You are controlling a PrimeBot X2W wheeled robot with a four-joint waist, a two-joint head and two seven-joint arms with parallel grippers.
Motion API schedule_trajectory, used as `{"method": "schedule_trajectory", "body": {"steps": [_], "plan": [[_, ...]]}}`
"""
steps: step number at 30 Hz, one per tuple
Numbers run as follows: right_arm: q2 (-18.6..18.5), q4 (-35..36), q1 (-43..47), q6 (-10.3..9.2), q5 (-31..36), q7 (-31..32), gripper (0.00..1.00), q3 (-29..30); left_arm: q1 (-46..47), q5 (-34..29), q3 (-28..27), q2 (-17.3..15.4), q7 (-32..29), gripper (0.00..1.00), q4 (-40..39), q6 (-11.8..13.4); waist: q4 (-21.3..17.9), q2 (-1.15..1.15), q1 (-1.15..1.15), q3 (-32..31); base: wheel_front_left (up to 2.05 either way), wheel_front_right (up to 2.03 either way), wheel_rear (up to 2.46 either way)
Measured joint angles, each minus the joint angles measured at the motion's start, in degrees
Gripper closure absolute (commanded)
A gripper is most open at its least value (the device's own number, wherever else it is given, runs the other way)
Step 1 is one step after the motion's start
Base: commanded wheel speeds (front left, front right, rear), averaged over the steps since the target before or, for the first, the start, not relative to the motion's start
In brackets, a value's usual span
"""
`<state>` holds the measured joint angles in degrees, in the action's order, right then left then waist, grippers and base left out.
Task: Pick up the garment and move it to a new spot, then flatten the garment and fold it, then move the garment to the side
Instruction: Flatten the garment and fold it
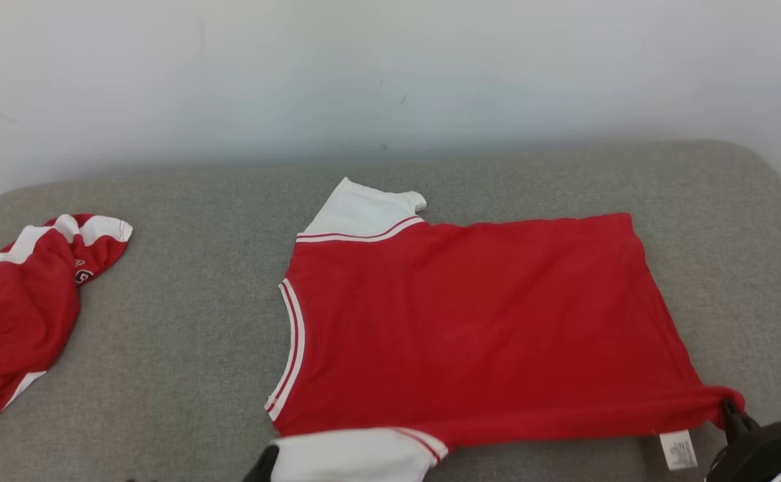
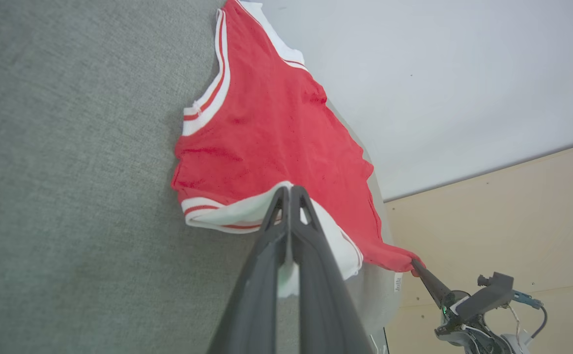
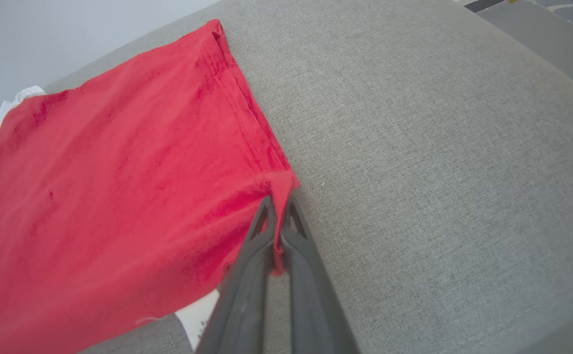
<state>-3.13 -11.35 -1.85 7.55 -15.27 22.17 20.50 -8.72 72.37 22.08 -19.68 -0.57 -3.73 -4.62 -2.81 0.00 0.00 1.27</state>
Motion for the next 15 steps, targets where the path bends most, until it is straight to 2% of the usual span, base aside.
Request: {"method": "schedule_trajectory", "body": {"steps": [9, 15], "plan": [[0.02, 1.03, -4.30, 0.00, -1.47, -2.21, 1.00, -2.11, 12.94, -7.06, 1.66, 5.28, 3.75, 1.00, 6.84, 1.66, 0.43, 0.00, 0.00, 2.29, 0.00, 0.00, 0.00], [0.05, -0.80, -8.88, 0.00, -1.38, -4.82, 1.00, -3.09, 20.95, -11.04, 1.67, 8.57, 7.68, 1.00, 13.70, 2.46, 0.27, 0.00, 0.00, 4.62, 0.00, 0.00, 0.00]]}}
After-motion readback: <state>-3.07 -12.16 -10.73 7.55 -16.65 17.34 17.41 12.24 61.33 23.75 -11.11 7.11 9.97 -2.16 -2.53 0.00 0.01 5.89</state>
